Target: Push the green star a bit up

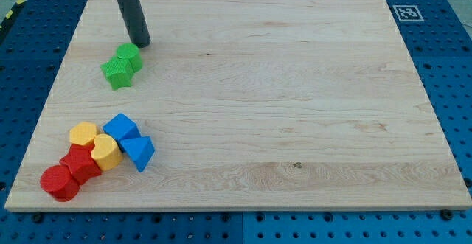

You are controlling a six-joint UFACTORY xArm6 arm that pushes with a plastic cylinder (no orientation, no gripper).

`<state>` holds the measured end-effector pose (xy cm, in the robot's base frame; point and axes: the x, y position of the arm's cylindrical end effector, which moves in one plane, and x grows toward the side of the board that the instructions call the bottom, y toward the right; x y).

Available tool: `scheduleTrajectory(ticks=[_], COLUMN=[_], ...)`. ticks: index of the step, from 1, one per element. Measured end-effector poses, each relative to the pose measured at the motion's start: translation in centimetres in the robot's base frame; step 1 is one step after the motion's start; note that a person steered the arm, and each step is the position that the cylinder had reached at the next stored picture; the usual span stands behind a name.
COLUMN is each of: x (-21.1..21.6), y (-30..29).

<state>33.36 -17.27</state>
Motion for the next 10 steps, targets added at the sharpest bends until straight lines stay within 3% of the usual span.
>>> scheduleTrajectory(ticks=[2, 3, 4, 5, 9, 10], x=[-2.0, -2.9, 0.3, 5.6, 8.4, 11.0], y=[-0.8, -6.7, -10.7, -10.1, -1.6, -4.5])
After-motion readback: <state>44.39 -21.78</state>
